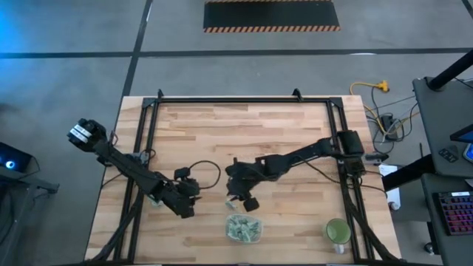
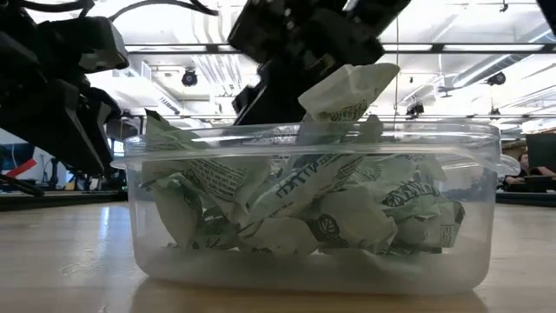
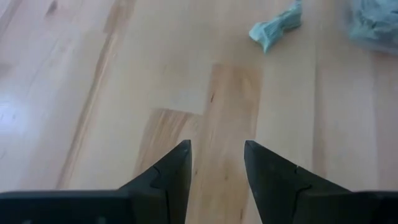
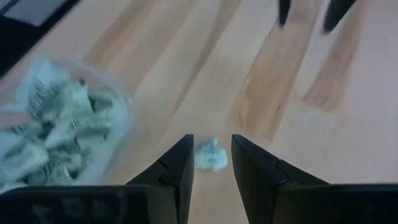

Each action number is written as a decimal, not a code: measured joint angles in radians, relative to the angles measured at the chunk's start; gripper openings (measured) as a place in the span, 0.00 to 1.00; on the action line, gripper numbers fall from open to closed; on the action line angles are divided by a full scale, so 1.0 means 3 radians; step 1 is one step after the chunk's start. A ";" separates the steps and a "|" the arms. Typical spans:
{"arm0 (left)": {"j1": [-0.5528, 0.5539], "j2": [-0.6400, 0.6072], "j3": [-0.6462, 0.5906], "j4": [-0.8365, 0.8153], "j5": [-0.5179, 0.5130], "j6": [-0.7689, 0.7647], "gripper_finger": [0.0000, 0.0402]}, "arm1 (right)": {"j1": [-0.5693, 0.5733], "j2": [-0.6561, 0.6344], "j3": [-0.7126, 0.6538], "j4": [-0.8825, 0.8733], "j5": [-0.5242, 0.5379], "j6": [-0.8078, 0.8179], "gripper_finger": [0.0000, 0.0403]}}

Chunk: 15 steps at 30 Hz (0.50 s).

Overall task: Pick and place Stevia / Truvia into bins
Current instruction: Put the stevia packet into the transparent container

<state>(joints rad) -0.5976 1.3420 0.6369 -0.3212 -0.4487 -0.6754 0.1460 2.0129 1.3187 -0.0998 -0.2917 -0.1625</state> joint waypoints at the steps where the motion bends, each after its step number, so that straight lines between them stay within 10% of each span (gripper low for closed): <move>1: 0.0000 -0.0004 -0.0006 0.0014 -0.0009 -0.0003 0.33 | -0.0012 0.0061 0.0041 -0.0047 -0.0043 -0.0003 0.25; 15: -0.0003 0.0016 -0.0019 -0.0004 -0.0011 -0.0003 0.33 | -0.0045 0.0432 0.0330 -0.0179 -0.0115 -0.0007 0.21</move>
<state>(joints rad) -0.5983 1.3468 0.6312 -0.3225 -0.4519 -0.6762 0.1326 2.1426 1.4178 -0.1535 -0.3264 -0.1646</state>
